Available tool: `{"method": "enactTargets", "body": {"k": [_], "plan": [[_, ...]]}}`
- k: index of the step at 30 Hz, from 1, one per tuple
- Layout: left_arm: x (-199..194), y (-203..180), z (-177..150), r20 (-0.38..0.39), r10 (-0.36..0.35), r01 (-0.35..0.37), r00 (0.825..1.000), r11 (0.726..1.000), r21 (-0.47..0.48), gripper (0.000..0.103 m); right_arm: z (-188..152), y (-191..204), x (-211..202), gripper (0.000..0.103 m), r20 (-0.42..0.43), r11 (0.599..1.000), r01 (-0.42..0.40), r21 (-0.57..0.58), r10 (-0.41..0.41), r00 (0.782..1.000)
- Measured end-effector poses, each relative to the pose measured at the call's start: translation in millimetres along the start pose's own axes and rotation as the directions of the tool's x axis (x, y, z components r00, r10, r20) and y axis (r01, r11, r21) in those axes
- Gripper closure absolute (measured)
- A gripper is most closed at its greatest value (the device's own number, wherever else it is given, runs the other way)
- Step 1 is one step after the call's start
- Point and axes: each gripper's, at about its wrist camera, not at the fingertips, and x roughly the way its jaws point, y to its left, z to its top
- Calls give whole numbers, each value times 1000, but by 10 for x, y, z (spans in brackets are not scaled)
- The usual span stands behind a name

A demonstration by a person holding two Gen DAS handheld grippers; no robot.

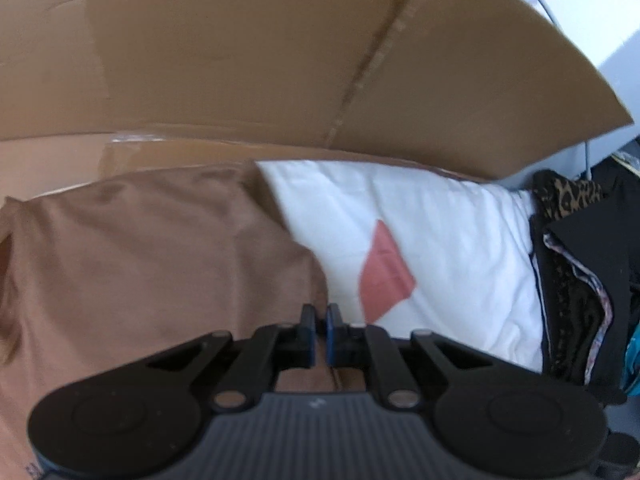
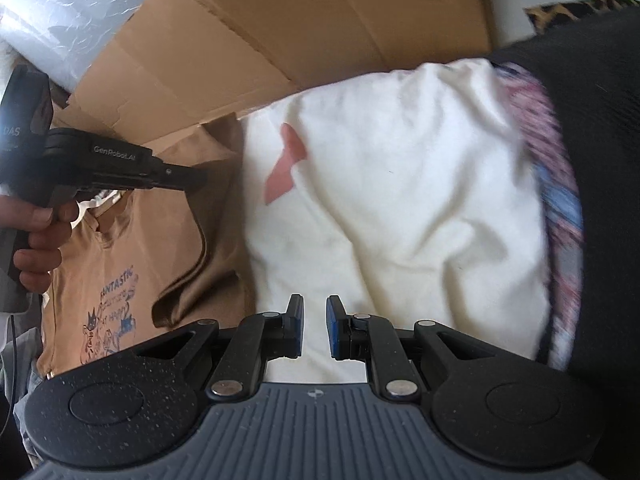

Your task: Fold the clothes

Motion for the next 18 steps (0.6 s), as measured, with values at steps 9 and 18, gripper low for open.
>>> {"method": "enactTargets", "body": {"k": [9,18], "plan": [[-198,504,6,36,18,-17,999,999,-36,98,223,208,170,91,5,999,-5,-41,5,1000],[-253,833,-2,51,74,-69,996,994,-83,98,329,324,239,91,-3,999,6,-52,-6,1000]]}}
